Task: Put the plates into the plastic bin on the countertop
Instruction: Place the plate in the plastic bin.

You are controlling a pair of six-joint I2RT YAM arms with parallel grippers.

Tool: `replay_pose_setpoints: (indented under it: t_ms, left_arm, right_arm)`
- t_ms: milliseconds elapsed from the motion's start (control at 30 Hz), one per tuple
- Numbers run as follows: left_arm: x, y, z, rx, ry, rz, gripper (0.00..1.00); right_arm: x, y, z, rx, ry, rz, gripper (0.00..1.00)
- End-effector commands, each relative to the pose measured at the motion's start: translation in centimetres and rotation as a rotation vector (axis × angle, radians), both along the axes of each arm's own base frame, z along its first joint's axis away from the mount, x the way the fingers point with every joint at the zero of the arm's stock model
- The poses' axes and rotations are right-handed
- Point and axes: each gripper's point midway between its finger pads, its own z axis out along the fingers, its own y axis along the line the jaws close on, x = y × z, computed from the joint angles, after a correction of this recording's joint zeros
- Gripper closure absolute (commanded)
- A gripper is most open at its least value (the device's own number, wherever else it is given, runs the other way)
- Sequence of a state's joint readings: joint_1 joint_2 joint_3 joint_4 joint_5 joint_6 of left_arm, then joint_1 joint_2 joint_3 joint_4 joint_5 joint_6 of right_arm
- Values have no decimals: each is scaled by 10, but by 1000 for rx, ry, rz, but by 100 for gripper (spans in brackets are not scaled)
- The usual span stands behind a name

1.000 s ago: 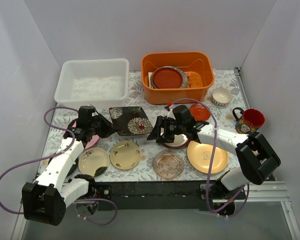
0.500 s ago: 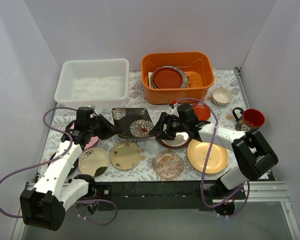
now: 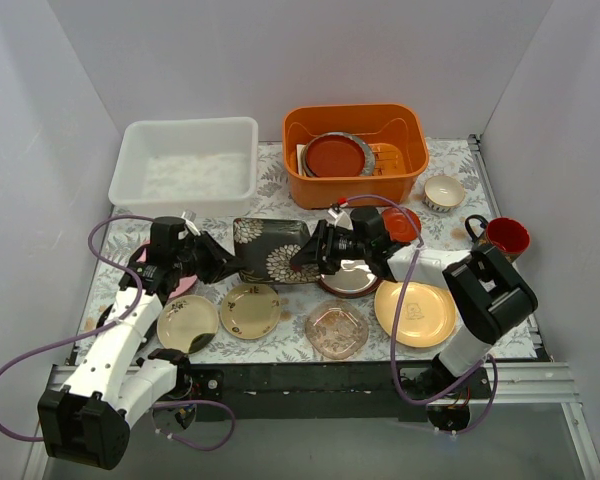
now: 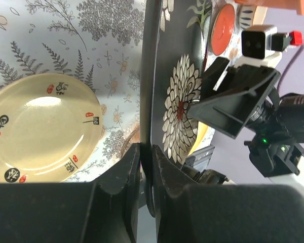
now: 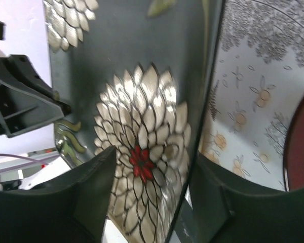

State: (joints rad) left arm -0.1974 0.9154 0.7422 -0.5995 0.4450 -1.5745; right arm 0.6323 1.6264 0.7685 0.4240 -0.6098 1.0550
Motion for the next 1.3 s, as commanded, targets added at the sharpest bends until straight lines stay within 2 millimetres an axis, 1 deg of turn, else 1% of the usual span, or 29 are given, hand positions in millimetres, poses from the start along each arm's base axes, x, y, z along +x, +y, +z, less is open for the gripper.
replay_pose_setpoints:
  t_ms: [0,33,133,167,233,267,333,400,433,467,500,533,600,633,667,767,933,1033,1067,1100,1133,1167,1200,1267]
  left_arm:
    - [-3,-16,38,-97,-141,-103,100]
    - [-3,-16,37,-96,-141,-102,100]
    - [-4,-15,33,-88,-138,-104,100]
    - [-4,-16,31,-86,-135,-107,100]
    - [-5,-15,28,-80,-134,-110,100]
    - [-4,-14,26,-75,-132,-108,100]
    - [-4,-14,25,-67,-137,-108,100]
    - [-3,-12,23,-57,-144,-103,99]
    - [-3,-12,22,-53,-143,-102,93]
    - [-2,-12,21,-52,-148,-102,91]
    - [-2,-11,21,-50,-152,-99,86]
    - [-2,-11,19,-47,-149,-96,75]
    - [0,-11,19,-50,-159,-91,65]
    - [0,-11,20,-53,-161,-91,55]
    - [1,-12,18,-58,-164,-94,52]
    - [2,-15,16,-79,-162,-98,49]
    - [2,-18,14,-104,-166,-102,49]
    - [2,-18,10,-105,-165,-101,50]
    - [3,-15,7,-91,-164,-90,50]
    - [3,-14,5,-83,-158,-80,49]
    - [3,-12,3,-74,-161,-76,49]
    - [4,-10,0,-60,-154,-62,48]
    - [4,-8,-2,-48,-147,-52,47]
    - [5,-4,-9,-22,-130,-29,43]
  right_arm:
    - [1,10,21,142,-29,25,43]
    - [0,11,21,155,-13,27,46]
    - [-1,12,24,183,-16,37,60]
    - [-2,12,23,186,-19,39,68]
    - [-2,11,25,195,-26,39,81]
    - [-3,11,26,197,-31,40,90]
    - [-4,10,27,199,-38,39,97]
    - [-5,9,30,202,-56,46,99]
    - [-5,9,31,204,-60,47,99]
    - [-6,9,32,205,-69,50,99]
    - [-6,9,35,210,-79,55,99]
    - [-7,9,36,211,-80,56,99]
    - [-8,9,39,219,-88,64,99]
    - [-9,8,40,223,-93,66,99]
    - [-9,8,41,226,-96,68,99]
    - [-11,8,47,251,-109,77,99]
    - [-17,8,61,313,-108,94,99]
    - [-19,9,76,356,-141,106,99]
    - [-19,8,78,354,-139,105,99]
    - [-19,8,85,361,-157,104,99]
    - [-19,8,88,362,-165,107,99]
    - [-19,9,88,349,-169,111,99]
    - [-18,9,95,352,-188,112,99]
    - [-17,9,99,346,-206,113,99]
